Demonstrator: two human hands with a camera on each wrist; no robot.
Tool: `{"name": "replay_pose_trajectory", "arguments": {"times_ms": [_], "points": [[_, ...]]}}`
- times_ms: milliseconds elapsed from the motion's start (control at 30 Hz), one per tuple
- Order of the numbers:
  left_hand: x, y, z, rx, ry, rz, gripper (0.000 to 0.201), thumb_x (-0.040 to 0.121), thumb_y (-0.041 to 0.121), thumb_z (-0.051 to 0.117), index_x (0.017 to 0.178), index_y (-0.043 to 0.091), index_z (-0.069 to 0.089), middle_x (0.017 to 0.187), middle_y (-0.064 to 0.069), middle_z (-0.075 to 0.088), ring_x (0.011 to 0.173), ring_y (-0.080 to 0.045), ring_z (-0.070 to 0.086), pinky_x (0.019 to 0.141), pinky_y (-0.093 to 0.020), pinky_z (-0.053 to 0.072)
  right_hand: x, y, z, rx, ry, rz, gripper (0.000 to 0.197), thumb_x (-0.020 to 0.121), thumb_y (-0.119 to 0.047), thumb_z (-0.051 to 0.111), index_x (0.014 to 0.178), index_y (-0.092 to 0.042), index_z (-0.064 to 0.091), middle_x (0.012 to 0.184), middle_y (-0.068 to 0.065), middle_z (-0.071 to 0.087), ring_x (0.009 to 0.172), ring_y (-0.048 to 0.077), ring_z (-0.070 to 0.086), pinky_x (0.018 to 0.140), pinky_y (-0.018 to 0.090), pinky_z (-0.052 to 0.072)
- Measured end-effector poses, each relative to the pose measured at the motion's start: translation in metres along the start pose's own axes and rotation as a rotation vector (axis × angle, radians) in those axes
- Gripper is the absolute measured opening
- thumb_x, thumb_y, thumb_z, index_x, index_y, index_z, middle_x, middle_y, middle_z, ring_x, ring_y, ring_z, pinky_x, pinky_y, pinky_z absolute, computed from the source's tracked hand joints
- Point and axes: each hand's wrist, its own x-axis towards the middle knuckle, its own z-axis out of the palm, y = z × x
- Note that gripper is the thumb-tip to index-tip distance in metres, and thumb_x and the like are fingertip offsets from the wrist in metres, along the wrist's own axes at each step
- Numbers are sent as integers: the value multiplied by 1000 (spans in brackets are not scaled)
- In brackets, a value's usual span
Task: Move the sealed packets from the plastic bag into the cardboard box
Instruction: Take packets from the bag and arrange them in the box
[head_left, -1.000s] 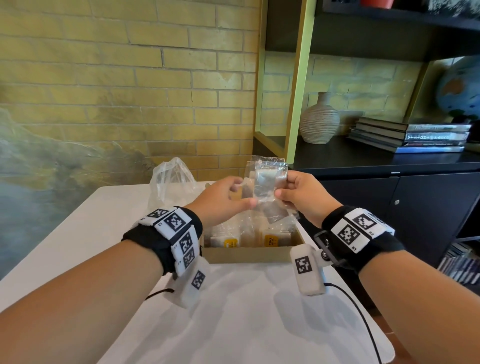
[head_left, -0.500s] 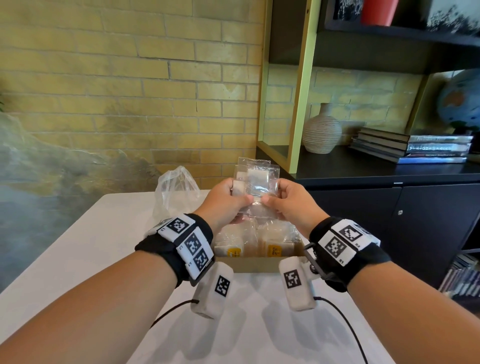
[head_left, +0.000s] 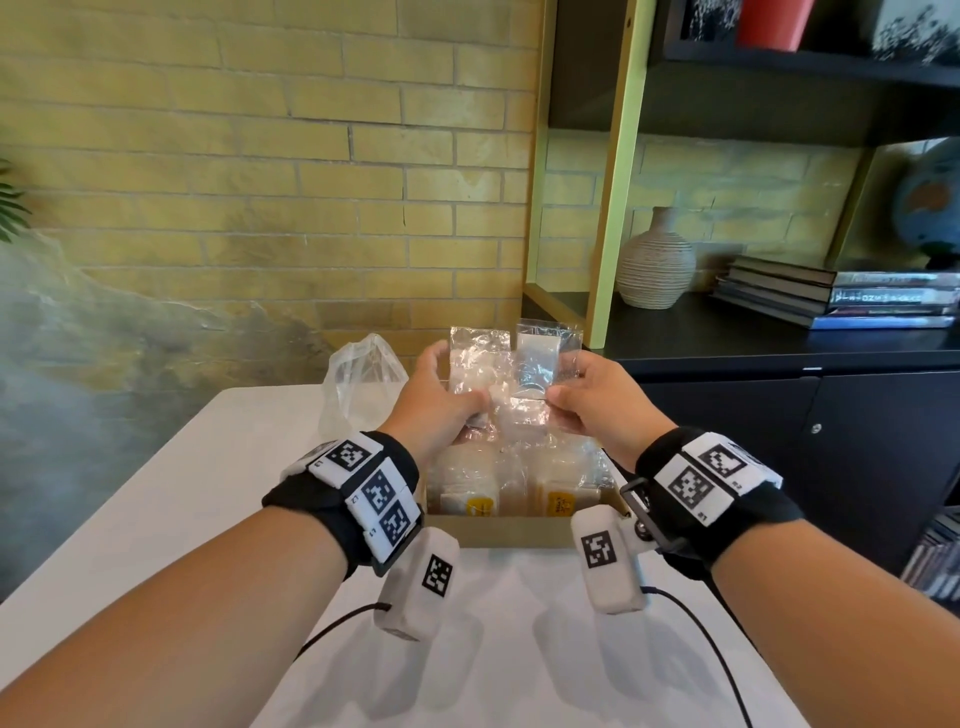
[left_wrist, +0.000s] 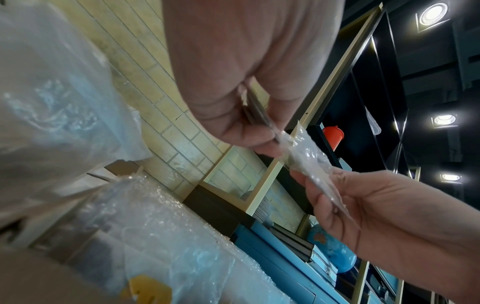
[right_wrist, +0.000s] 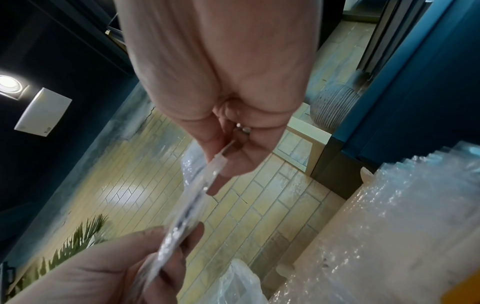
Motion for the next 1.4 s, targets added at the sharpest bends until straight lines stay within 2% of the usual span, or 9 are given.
{"name": "replay_pose_trajectory", "arguments": {"times_ms": [100, 333, 500, 767, 900, 1067, 1167, 1300, 1400], "points": [[-1, -2, 0, 25, -32, 10, 74, 86, 10, 65, 144, 30, 23, 115, -10, 60, 78, -19, 63, 55, -23, 51, 1, 1, 0, -22, 1, -33, 23, 91, 2, 51, 109, -10, 58, 89, 9, 61, 77, 16, 58, 82, 32, 52], [-4, 0, 2, -73, -122, -54, 7, 95, 19, 52, 102, 21, 54, 91, -8, 57, 67, -15, 58, 54, -23, 46, 5, 1, -1, -163, 81, -54, 20, 90, 0, 53, 109, 5, 55, 94, 13, 61, 83, 19, 61, 77, 29, 55], [-5, 2, 8, -33, -109, -11, 18, 90, 14, 60, 107, 16, 55, 89, -8, 63, 77, -19, 58, 67, -31, 49, 5, 2, 4, -163, 62, -48, 20, 91, 0, 51, 110, 7, 53, 99, 25, 62, 78, 22, 62, 73, 28, 55], [-1, 0, -2, 25, 33, 83, 13, 87, 8, 62, 86, 19, 55, 74, -2, 63, 64, -14, 58, 67, -27, 49, 8, -8, -16, -204, 160, -16, 25, 94, -16, 52, 113, -30, 41, 68, 1, 56, 57, 11, 54, 51, 19, 49], [1, -4, -5, 59, 84, 76, 12, 85, 12, 65, 87, 19, 56, 76, -1, 64, 69, -16, 60, 72, -31, 49, 4, -12, -21, -134, 113, -52, 14, 95, -9, 49, 93, -18, 59, 69, 3, 55, 55, 10, 50, 50, 19, 46], [2, -4, -4, 33, 115, 51, 18, 85, 13, 65, 102, 15, 57, 86, -3, 64, 74, -16, 59, 63, -24, 45, 2, -17, -21, 32, 2, 8, 31, 89, 4, 48, 109, -13, 64, 99, 6, 64, 79, 13, 62, 68, 23, 50], [0, -1, -3, 11, 142, 20, 25, 86, 13, 62, 109, 15, 54, 101, -5, 62, 91, -21, 60, 76, -29, 49, 4, -16, -19, -170, 45, -62, 40, 85, 7, 53, 120, -11, 61, 108, 7, 63, 98, 19, 60, 81, 25, 49], [-1, 1, 1, -18, 116, -24, 22, 87, 10, 59, 107, 16, 51, 93, 1, 57, 90, -19, 57, 77, -31, 49, 9, -12, -13, -375, 216, -145, 11, 85, -11, 63, 85, -18, 71, 85, -5, 65, 87, 9, 59, 80, 20, 48], [-3, 2, 4, -3, 91, -64, 21, 88, 13, 60, 106, 10, 52, 91, -2, 58, 86, -21, 56, 74, -30, 46, 16, -10, -6, -550, 341, -153, 19, 80, -22, 67, 62, -21, 61, 82, 4, 63, 84, 23, 61, 79, 37, 53]]}}
